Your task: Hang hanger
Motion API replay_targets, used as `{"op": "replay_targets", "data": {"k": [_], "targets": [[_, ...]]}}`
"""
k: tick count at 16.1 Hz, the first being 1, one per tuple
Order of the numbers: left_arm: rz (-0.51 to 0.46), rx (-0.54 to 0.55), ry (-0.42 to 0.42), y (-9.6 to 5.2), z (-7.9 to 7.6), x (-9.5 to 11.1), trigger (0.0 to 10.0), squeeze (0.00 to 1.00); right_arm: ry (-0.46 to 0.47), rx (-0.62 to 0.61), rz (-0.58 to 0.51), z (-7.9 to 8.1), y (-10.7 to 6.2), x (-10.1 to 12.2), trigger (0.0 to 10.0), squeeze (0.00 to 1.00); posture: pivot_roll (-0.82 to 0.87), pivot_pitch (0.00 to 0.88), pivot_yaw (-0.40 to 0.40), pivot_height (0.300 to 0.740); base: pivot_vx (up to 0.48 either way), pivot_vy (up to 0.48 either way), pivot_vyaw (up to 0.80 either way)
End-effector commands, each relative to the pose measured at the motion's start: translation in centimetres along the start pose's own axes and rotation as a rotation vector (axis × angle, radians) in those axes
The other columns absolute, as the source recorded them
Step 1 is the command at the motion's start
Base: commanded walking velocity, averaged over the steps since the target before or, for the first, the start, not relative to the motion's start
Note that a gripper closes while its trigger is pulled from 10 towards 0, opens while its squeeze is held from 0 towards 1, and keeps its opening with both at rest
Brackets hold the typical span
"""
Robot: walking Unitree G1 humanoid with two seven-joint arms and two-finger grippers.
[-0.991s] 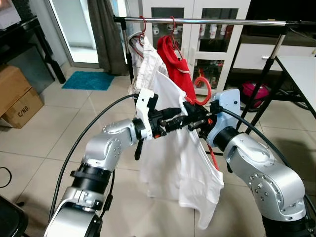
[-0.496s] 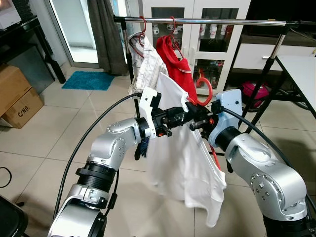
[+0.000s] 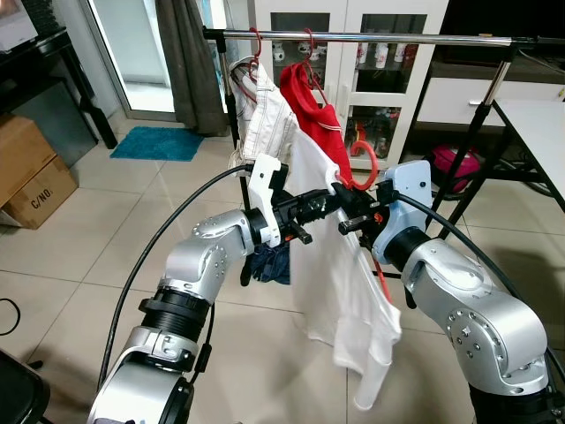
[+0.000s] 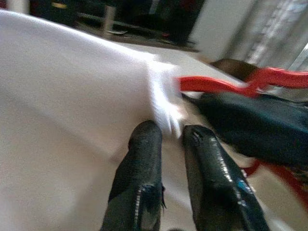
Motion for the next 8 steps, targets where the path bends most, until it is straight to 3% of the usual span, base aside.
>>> {"op": "replay_targets", "data": {"k": [1, 5, 8], "targets": [[0.009, 0.068, 0.006, -0.3, 0.9, 0.1, 0.0, 0.00, -0.011, 0.021, -0.065, 0.5, -0.1, 1.6, 10.0, 0.00, -0.21, 0.000, 0.066, 0.740, 0.000, 0.000, 0.00], [0.012, 0.183, 0.034, -0.7, 1.5, 0.5, 0.0, 0.00, 0.001, -0.063, -0.051, -0.8, -0.1, 1.4, 10.0, 0.00, -0.21, 0.000, 0.069, 0.740, 0.000, 0.000, 0.00], [-0.043, 0.178, 0.096, -1.5, 0.6, 1.3, 0.0, 0.00, -0.006, -0.112, -0.027, -1.5, -0.2, 1.0, 10.0, 0.00, -0.21, 0.000, 0.069, 0.740, 0.000, 0.000, 0.00]]}}
Point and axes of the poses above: a point about 5 cm out from each wrist's last joint towards the gripper, its own y axis pointing out of the wrist towards the gripper, its own x axis along the axis of the wrist's last joint, z = x × y, the point moved 2 cm from there along y, pointing out of the wrist towards the gripper, and after that the axes turned 3 degrees about -y, right-handed, at the moved point
